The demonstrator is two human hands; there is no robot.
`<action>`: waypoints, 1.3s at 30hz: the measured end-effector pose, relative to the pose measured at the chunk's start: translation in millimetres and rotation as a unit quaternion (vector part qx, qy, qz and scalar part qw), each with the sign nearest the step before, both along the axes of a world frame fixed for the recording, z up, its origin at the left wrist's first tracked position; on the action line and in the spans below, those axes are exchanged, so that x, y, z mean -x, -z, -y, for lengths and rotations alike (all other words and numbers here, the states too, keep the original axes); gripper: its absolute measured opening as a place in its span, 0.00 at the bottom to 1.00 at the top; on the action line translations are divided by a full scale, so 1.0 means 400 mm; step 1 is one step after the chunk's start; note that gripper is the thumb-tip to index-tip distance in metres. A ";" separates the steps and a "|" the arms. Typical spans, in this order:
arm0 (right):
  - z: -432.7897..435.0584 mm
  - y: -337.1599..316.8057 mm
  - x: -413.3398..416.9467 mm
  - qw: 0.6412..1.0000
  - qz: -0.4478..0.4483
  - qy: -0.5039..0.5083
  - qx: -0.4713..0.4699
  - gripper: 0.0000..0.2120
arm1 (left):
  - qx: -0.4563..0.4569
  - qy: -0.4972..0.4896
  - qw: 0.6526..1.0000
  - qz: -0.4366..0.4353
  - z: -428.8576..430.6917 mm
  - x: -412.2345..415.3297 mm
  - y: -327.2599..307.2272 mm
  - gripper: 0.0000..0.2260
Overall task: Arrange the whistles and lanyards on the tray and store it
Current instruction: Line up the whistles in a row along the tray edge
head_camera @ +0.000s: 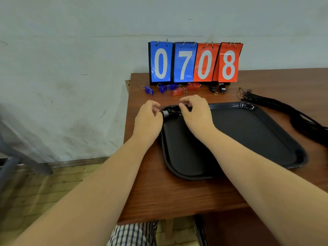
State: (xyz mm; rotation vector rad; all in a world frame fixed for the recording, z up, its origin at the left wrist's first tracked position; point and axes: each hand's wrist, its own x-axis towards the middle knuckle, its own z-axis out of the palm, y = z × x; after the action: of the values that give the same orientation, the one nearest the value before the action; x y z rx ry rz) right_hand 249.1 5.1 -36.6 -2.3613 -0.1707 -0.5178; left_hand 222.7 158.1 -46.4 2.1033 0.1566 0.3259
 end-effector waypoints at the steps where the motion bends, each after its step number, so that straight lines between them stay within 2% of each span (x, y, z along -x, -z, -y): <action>1: 0.004 -0.010 -0.015 1.000 0.004 0.008 0.011 0.11 | 0.004 0.004 1.000 -0.004 0.000 -0.003 0.001 0.11; 6: -0.003 -0.052 -0.139 0.992 -0.019 0.028 0.118 0.17 | 0.017 0.006 1.000 -0.011 -0.003 -0.011 0.008 0.12; 10: -0.033 -0.040 -0.207 0.969 -0.074 0.005 0.236 0.23 | 0.029 0.023 0.999 0.000 -0.006 -0.014 0.014 0.13; 14: -0.037 -0.028 -0.247 0.971 -0.138 -0.004 0.194 0.26 | 0.022 0.030 0.999 0.010 -0.004 -0.017 0.016 0.13; 16: -0.038 -0.028 -0.259 0.965 -0.153 -0.007 0.212 0.25 | 0.021 0.033 0.999 0.010 -0.005 -0.016 0.016 0.13; 22: -0.031 -0.031 -0.251 0.968 -0.133 0.045 0.206 0.17 | 0.025 0.030 0.999 -0.003 -0.003 -0.012 0.007 0.13; 27: -0.020 -0.027 -0.220 0.981 -0.117 0.056 0.142 0.14 | 0.017 0.029 0.999 0.002 -0.001 -0.008 -0.001 0.13; 29: -0.016 -0.033 -0.192 0.994 -0.101 0.029 0.017 0.12 | 0.016 0.029 0.999 0.001 -0.001 -0.006 -0.002 0.12; 31: -0.021 -0.049 -0.150 0.989 -0.101 0.001 -0.106 0.10 | 0.016 0.028 0.999 0.000 -0.002 -0.007 -0.001 0.12; 33: -0.023 -0.060 -0.107 0.977 -0.113 -0.015 -0.179 0.11 | 0.020 0.029 0.999 -0.005 -0.001 -0.006 -0.002 0.12; 37: -0.022 -0.069 -0.015 0.965 -0.143 -0.068 -0.211 0.14 | 0.019 0.026 0.999 -0.006 0.002 -0.001 -0.006 0.12; 39: -0.020 -0.072 0.023 0.958 -0.154 -0.089 -0.224 0.12 | 0.021 0.022 1.000 -0.004 0.003 0.001 -0.008 0.12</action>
State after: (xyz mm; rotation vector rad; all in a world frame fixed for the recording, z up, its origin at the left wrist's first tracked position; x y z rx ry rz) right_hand 240.1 13.0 -7.7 -1.9270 -0.1073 -0.0806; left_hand 222.3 156.8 -43.3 2.0638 0.1197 0.2853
